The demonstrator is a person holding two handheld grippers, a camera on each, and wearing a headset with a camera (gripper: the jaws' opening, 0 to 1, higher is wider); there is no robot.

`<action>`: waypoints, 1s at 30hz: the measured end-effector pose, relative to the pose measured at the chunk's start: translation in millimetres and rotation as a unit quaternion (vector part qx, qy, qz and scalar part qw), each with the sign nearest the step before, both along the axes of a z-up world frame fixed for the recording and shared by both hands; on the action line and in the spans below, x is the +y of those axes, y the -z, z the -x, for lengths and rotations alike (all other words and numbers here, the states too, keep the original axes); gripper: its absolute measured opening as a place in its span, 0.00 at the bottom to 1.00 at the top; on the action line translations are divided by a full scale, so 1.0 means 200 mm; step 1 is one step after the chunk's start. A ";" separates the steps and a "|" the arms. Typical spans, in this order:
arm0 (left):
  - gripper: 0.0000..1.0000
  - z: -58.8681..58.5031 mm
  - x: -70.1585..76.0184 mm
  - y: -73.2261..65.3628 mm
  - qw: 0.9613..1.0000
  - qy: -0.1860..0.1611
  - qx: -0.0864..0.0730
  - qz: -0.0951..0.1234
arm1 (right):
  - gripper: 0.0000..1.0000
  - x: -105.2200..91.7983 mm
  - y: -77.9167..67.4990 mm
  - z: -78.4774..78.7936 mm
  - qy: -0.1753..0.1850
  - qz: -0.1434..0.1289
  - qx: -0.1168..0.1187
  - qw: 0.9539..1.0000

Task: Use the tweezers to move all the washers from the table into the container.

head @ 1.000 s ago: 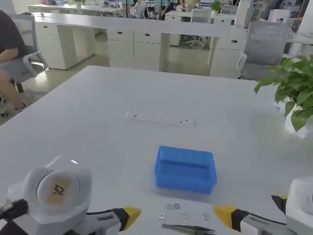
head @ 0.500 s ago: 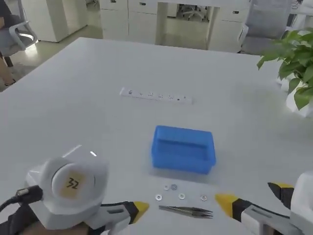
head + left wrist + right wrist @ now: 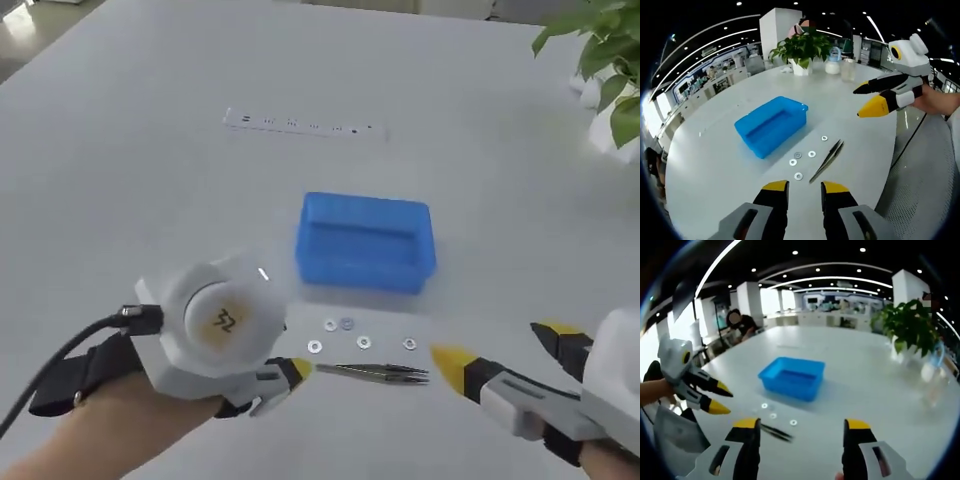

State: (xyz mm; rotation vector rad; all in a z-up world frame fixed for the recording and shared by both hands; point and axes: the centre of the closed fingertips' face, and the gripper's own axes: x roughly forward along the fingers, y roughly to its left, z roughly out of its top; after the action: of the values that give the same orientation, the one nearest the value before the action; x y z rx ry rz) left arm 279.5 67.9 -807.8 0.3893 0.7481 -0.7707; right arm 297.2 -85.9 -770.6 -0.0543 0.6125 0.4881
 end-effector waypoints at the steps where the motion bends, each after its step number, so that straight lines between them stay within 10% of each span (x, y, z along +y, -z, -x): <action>1: 0.20 0.00 -0.02 0.02 1.000 0.008 0.006 -0.001 | 0.65 0.01 0.00 0.01 0.000 -0.009 0.000 1.000; 12: 0.09 -0.03 -0.10 0.16 0.996 0.070 0.022 -0.045 | 0.63 -0.02 0.06 0.02 0.007 0.001 0.018 1.000; 20: 0.01 -0.03 -0.12 0.25 0.991 0.091 0.070 -0.067 | 0.62 0.02 0.10 0.04 -0.004 0.000 0.035 0.999; 30: 0.00 -0.02 -0.14 0.27 0.984 0.145 0.060 -0.088 | 0.61 0.04 0.12 0.04 -0.016 0.007 0.043 0.999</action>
State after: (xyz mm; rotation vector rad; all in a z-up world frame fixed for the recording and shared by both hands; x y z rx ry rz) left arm 283.4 39.9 -861.1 0.6244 0.8874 -1.0125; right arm 288.9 -78.5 -794.9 -0.0562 0.7000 0.5193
